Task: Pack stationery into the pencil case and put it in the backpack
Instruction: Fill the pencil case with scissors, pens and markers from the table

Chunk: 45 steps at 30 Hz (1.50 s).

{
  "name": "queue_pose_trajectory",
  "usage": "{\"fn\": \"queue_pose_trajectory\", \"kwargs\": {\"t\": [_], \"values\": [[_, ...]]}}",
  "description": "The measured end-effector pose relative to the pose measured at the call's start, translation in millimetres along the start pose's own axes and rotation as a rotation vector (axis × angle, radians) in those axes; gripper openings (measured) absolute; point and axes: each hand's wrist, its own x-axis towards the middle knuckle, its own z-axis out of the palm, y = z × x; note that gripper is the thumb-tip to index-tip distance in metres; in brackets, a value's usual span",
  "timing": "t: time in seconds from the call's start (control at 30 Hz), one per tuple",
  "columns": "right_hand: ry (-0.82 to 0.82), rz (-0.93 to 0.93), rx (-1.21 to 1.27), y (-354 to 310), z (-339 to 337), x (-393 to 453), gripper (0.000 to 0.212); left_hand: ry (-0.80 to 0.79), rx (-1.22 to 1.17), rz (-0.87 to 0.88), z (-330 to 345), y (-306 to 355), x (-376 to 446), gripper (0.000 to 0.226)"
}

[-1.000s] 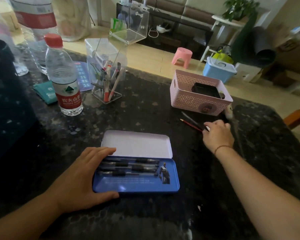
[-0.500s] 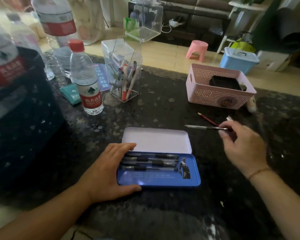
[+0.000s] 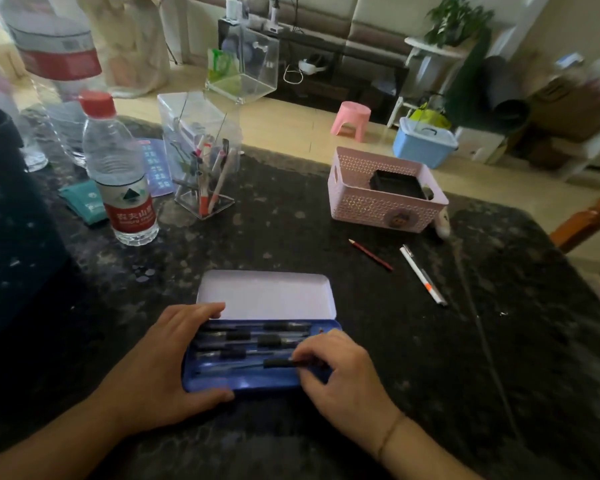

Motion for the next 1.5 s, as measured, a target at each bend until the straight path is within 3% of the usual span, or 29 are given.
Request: {"fn": "queue_pose_trajectory", "kwargs": {"t": [0.2,0.33,0.53,0.6,0.67,0.73,0.8,0.87,1.03,1.13,1.27,1.4,1.5], "values": [[-0.115,0.019,0.053,-2.6,-6.0,4.1,0.01,-0.014,0.006,-0.015,-1.8,1.8,-0.9,0.099],[-0.17,-0.03,-0.19,-8.2,-7.3,10.5,0.012,-0.007,0.016,-0.014,-3.2,2.8,-0.4,0.098],[-0.172,-0.045,-0.197,-10.3,-5.8,13.6,0.014,-0.012,0.074,0.019,-3.7,-0.4,-0.4,0.095],[-0.033,-0.049,-0.129,6.3,-22.0,18.3,0.016,-0.012,0.097,0.044,-4.2,-2.2,-1.2,0.095],[0.234,0.101,-0.123,48.2,-51.8,31.8,0.01,-0.019,0.103,0.063,-3.9,-4.2,-1.8,0.093],[0.381,0.436,-0.29,107.1,-92.4,46.4,0.018,-0.03,0.111,0.083,-2.9,-5.0,-1.0,0.087],[0.255,0.787,-0.484,159.3,-123.7,50.7,0.034,-0.042,0.129,0.103,-2.4,-5.5,-0.6,0.083],[0.093,0.937,-0.553,186.4,-134.4,45.7,0.037,-0.055,0.15,0.118,-1.8,-6.5,-0.5,0.084],[0.117,0.947,-0.596,183.7,-134.2,42.9,0.019,-0.047,0.151,0.122,0.3,-7.4,-0.3,0.085],[0.154,0.96,-0.546,178.0,-134.2,47.1,0.02,-0.022,0.14,0.113,1.9,-7.9,0.0,0.089],[0.065,0.981,-0.552,166.0,-129.8,53.3,0.019,0.001,0.126,0.102,3.8,-9.0,-0.1,0.094],[0.125,1.051,-0.514,154.3,-131.5,58.3,0.015,-0.011,0.171,0.144,3.5,-9.4,-0.2,0.086],[0.264,0.932,-0.478,136.0,-133.4,54.2,0.015,-0.012,0.229,0.181,3.8,-10.8,-1.7,0.073]]}}
